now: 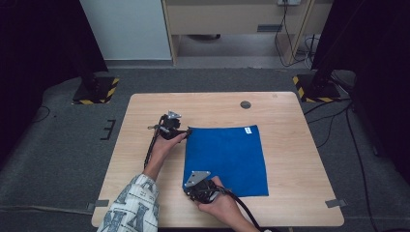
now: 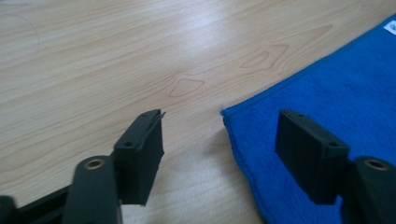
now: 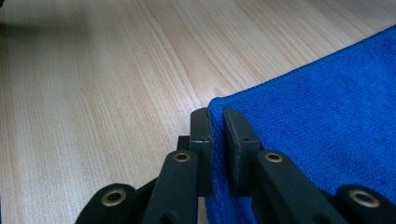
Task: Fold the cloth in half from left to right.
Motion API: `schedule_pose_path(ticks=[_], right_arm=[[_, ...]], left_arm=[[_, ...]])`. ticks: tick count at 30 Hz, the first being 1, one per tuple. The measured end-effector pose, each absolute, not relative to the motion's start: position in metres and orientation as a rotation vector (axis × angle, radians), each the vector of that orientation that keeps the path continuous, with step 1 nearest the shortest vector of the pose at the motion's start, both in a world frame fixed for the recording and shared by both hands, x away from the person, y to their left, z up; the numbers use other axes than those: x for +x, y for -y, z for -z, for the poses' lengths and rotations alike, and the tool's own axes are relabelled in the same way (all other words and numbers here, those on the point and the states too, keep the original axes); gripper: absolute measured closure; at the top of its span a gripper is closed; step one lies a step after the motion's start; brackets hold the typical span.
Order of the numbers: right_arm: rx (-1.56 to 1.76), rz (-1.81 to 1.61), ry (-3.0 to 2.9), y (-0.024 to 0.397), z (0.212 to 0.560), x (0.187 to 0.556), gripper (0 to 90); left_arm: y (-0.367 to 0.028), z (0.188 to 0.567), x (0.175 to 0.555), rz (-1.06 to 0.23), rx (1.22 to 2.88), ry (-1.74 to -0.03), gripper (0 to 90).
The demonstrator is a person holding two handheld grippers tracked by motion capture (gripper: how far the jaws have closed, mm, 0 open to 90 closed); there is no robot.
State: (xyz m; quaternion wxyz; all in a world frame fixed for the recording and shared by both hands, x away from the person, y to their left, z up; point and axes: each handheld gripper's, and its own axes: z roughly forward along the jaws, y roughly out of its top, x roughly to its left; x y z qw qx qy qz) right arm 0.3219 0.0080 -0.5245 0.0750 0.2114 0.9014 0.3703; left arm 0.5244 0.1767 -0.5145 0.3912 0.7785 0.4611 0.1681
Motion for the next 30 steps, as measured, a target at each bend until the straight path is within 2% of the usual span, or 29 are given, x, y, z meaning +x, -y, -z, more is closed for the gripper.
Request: schedule_pose_path(ticks=[5, 6, 7, 15, 18, 30], right_arm=[[0.627, -1.116, -2.695, -0.007, 0.525, 0.321, 84.2], [0.629, -1.121, -2.696, -0.006, 0.525, 0.321, 84.8], [0.629, -1.121, -2.696, -0.006, 0.525, 0.321, 84.8], [0.644, -1.133, -2.68, -0.004, 0.522, 0.318, 86.1], [0.642, -1.128, -2.667, -0.004, 0.518, 0.316, 86.3], [0.638, -1.123, -2.63, -0.013, 0.506, 0.307, 87.0]], left_arm=[[-0.171, 0.526, 0.529, -0.433, 1.993, -1.182, 38.6], [-0.17, 0.528, 0.53, -0.433, 1.998, -1.179, 43.5], [-0.169, 0.529, 0.53, -0.43, 1.999, -1.176, 43.5], [-0.164, 0.533, 0.534, -0.34, 2.007, -1.147, 85.6], [-0.163, 0.526, 0.534, -0.325, 1.991, -1.138, 88.1], [-0.174, 0.499, 0.529, -0.361, 1.969, -1.124, 88.5]])
